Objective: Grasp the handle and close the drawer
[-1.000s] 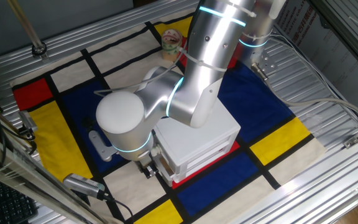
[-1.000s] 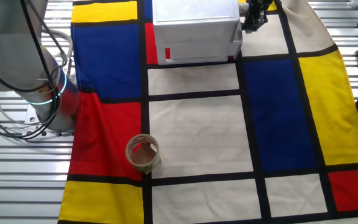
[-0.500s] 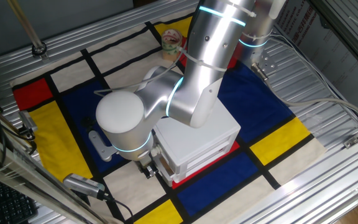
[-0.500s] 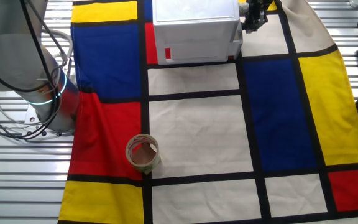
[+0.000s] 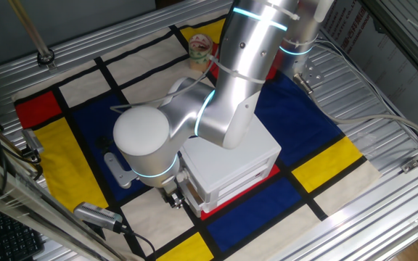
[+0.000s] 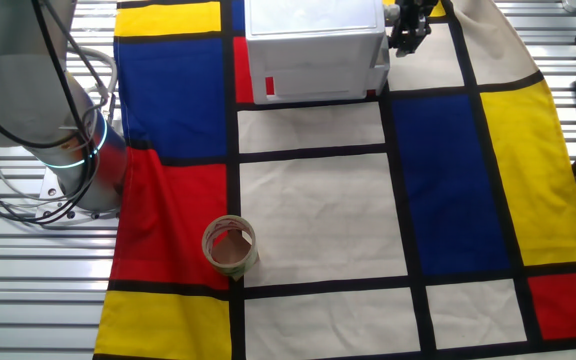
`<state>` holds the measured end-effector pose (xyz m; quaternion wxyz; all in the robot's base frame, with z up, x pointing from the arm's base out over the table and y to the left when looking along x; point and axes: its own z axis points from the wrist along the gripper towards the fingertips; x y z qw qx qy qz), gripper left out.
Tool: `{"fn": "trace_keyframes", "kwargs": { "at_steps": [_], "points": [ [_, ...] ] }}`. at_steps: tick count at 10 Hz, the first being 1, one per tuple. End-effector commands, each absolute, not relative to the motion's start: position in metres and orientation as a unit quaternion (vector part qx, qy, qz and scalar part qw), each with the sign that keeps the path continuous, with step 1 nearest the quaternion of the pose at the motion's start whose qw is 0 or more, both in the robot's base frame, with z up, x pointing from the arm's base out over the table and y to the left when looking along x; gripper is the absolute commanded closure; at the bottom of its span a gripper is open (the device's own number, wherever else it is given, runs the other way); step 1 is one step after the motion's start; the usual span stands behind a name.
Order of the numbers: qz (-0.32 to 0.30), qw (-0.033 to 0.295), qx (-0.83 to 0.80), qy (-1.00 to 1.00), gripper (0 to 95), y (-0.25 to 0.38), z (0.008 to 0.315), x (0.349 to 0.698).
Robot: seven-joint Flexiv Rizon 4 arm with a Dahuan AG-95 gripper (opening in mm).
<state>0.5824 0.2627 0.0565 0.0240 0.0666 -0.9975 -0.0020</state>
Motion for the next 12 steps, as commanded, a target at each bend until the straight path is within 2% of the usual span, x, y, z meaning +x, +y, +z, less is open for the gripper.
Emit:
{"fn": "trace_keyframes", "kwargs": {
  "at_steps": [1,12],
  "points": [
    [-0.003,0.023,0.066,-0.998,57.0,0.264,0.058,0.584],
    [-0.004,0.024,0.065,-0.998,57.0,0.268,0.056,0.596]
  ]
}}
